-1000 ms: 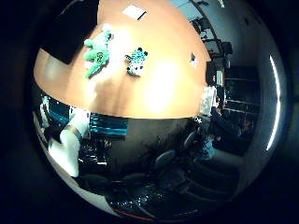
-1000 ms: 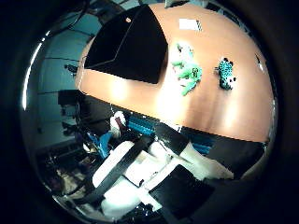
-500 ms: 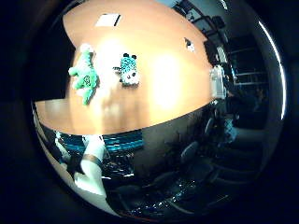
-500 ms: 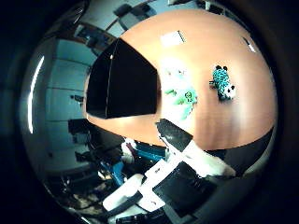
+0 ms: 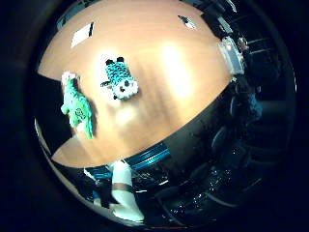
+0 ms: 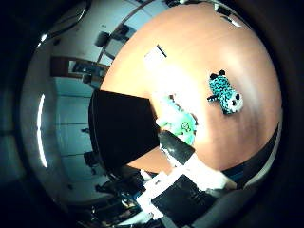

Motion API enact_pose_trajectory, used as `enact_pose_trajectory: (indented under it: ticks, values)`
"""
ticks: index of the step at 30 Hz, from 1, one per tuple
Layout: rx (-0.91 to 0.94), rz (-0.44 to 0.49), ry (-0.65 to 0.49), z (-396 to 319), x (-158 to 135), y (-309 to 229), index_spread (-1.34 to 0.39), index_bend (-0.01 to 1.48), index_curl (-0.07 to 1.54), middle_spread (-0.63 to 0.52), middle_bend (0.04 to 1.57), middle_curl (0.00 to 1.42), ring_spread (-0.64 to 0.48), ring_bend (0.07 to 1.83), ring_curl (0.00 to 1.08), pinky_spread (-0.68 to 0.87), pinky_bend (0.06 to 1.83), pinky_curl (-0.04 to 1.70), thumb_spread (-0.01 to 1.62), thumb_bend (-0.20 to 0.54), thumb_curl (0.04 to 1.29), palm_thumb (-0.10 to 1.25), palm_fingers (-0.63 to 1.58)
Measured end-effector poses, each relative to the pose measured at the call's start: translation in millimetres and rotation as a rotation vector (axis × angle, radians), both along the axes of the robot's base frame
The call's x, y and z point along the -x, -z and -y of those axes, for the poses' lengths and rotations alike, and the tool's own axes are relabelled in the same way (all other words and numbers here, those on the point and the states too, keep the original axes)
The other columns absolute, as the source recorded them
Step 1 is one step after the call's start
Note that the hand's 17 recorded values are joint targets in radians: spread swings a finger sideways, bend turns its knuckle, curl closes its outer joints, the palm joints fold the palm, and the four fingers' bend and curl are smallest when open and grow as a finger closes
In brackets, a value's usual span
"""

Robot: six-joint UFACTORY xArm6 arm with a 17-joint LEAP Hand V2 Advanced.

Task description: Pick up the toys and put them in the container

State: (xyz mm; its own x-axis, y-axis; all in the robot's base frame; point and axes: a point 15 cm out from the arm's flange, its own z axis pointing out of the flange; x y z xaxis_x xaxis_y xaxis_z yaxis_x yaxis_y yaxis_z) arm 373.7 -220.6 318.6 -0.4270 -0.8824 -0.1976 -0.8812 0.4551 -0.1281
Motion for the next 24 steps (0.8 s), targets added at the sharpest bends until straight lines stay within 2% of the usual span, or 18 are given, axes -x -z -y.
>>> enact_pose_trajectory:
  ticks: [5, 13, 24]
  values:
    - [-0.025, -0.011, 0.058, 22, -20, 44, -0.14, 0.15, 0.25, 0.24, 0.22, 0.33, 0.27, 0.33, 0.24, 0.45, 0.44, 0.31, 1.06, -0.028, 0.29, 0.56, 0.07]
    - [-0.076, -0.1, 0.116, 49, -24, 122, -0.13, 0.15, 0.25, 0.25, 0.21, 0.33, 0.28, 0.32, 0.24, 0.46, 0.43, 0.31, 1.06, -0.026, 0.28, 0.52, 0.06]
    - [-0.083, -0.139, 0.144, 68, -24, 172, -0.11, 0.15, 0.25, 0.25, 0.21, 0.33, 0.28, 0.31, 0.25, 0.45, 0.42, 0.3, 1.05, -0.025, 0.28, 0.51, 0.07]
